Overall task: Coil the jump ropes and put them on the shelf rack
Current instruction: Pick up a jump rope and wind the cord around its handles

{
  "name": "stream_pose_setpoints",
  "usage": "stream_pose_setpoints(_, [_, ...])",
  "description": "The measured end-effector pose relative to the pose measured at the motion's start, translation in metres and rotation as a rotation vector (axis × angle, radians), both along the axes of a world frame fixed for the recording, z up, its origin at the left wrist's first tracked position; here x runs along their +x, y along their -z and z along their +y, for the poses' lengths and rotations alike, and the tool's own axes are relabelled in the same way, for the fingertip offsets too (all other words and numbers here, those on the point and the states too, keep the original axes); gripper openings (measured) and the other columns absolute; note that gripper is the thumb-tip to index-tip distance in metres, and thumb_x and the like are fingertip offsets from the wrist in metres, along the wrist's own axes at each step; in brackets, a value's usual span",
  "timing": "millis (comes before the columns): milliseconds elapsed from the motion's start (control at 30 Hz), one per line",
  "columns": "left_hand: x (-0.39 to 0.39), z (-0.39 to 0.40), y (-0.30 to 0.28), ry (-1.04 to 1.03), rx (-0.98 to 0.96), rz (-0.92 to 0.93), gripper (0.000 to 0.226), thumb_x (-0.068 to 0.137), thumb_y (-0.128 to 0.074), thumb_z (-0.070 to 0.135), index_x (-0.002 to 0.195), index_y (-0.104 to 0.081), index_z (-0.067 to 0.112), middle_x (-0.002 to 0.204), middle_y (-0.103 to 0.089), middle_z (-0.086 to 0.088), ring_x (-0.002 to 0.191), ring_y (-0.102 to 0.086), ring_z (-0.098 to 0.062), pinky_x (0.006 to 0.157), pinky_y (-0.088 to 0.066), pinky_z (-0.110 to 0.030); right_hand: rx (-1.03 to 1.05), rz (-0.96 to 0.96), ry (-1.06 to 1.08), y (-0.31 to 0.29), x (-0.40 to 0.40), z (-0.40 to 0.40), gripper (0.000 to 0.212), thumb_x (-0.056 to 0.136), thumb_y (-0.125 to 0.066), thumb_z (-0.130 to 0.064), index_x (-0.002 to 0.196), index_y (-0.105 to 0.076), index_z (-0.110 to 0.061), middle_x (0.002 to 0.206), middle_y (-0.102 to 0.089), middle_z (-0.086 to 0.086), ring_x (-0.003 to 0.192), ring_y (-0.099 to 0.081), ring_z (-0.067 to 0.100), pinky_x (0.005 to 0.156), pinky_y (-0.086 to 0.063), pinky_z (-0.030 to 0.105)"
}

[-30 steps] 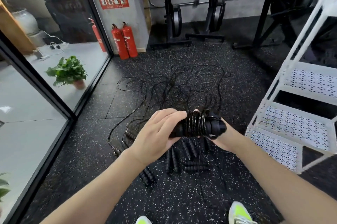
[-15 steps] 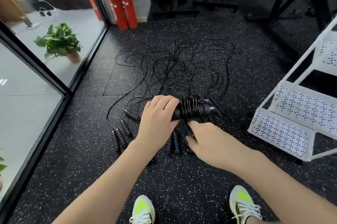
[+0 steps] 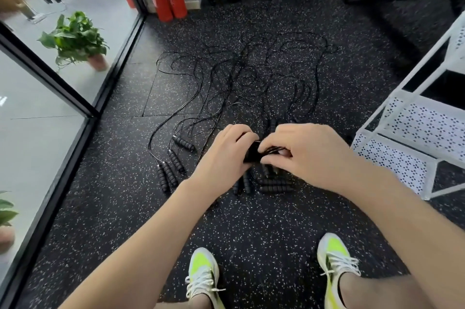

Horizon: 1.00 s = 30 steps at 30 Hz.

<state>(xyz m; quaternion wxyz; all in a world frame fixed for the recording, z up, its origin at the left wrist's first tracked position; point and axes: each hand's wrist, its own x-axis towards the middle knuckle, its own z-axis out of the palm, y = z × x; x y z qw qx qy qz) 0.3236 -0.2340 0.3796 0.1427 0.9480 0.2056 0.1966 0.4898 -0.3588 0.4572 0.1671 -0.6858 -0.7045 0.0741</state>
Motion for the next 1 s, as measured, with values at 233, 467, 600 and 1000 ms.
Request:
stream_pose_setpoints(233, [-0.008, -0.008, 0.007, 0.095, 0.112, -0.064, 0.045, 0.073, -0.087, 0.006, 0.114, -0.069, 0.006, 0.124, -0.062, -0.010, 0.116, -0.053, -0.035, 0.093, -0.049, -0.050, -0.032, 0.290, -0.043, -0.003, 0.030, 0.007, 0.014, 0.084, -0.078, -0.038, 0.098, -0.080, -0.034, 0.094, -0.065, -0.019, 0.086, -0.058, -0.007, 0.073, -0.040, 0.018])
stream_pose_setpoints(467, [-0.013, -0.013, -0.001, 0.174, 0.071, -0.255, 0.045, 0.081, -0.080, 0.000, 0.121, -0.061, 0.003, 0.124, -0.061, -0.015, 0.119, -0.050, -0.034, 0.108, -0.043, -0.043, -0.052, 0.696, 0.066, 0.017, 0.042, 0.016, 0.013, 0.086, -0.079, -0.021, 0.096, -0.081, -0.028, 0.093, -0.074, -0.016, 0.092, -0.068, 0.002, 0.083, -0.047, 0.016])
stream_pose_setpoints(600, [-0.014, -0.015, -0.003, 0.201, 0.058, -0.333, 0.046, 0.084, -0.079, 0.000, 0.124, -0.056, 0.006, 0.123, -0.063, -0.015, 0.119, -0.051, -0.032, 0.107, -0.045, -0.043, -0.137, 0.971, 0.056, 0.016, 0.046, 0.018, 0.013, 0.086, -0.075, -0.015, 0.098, -0.080, -0.017, 0.088, -0.077, -0.005, 0.083, -0.070, 0.006, 0.076, -0.052, 0.017])
stream_pose_setpoints(1000, [-0.003, -0.035, -0.029, -0.163, -0.353, -0.441, 0.073, 0.085, -0.076, -0.004, 0.119, -0.035, 0.045, 0.128, -0.052, 0.004, 0.120, -0.056, -0.019, 0.104, -0.042, -0.024, -0.447, 0.914, 0.084, 0.031, 0.004, 0.000, 0.026, 0.107, -0.046, -0.022, 0.092, -0.060, -0.008, 0.081, -0.067, 0.001, 0.081, -0.068, 0.017, 0.091, -0.059, 0.043])
